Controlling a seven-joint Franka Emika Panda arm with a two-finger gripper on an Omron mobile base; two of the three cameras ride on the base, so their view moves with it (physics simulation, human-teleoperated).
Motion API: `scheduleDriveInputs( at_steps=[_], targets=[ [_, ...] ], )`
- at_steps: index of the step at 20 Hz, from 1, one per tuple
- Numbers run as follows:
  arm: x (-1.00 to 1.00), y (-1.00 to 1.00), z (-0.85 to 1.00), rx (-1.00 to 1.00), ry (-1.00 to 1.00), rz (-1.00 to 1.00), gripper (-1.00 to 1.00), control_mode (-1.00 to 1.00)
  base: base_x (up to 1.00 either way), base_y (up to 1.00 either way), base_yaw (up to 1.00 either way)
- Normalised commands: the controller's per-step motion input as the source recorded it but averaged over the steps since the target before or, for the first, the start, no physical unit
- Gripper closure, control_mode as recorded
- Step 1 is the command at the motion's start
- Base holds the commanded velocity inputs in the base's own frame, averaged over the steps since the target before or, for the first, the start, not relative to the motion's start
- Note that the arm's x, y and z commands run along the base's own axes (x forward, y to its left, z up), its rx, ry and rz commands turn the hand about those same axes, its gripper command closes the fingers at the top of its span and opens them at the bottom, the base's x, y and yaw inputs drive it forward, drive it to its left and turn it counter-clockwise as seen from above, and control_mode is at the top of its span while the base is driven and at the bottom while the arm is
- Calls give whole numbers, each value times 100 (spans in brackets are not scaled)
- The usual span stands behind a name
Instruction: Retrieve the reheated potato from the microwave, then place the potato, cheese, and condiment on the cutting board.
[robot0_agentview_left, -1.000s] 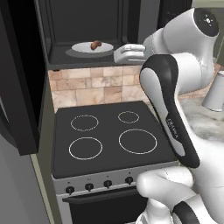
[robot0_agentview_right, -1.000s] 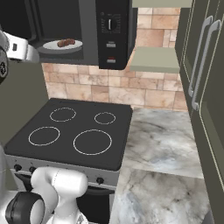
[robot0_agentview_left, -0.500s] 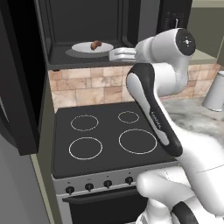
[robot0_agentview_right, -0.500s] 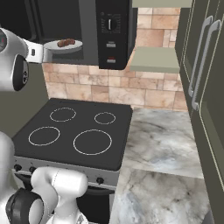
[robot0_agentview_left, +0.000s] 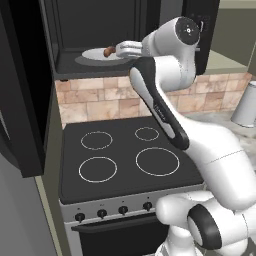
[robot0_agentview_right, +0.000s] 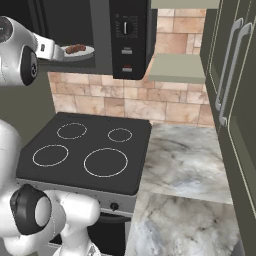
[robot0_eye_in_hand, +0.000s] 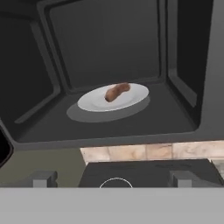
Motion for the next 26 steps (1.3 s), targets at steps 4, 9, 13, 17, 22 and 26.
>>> scheduleDriveInputs(
  at_steps=[4, 9, 13, 17, 22, 26],
  targets=[
    [56, 20, 7, 0, 3, -4, -100, -100, 0, 0, 0],
    [47, 14, -1, 0, 1, -1, -100, -100, 0, 0, 0],
    [43, 2, -6, 0, 0, 0, -100, -100, 0, 0, 0],
    [51, 0, 0, 0, 0, 0, -100, -100, 0, 0, 0],
    [45, 2, -3, -1, 0, -2, -100, -100, 0, 0, 0],
    [38, 12, -4, -1, 0, -10, -100, -100, 0, 0, 0]
  ],
)
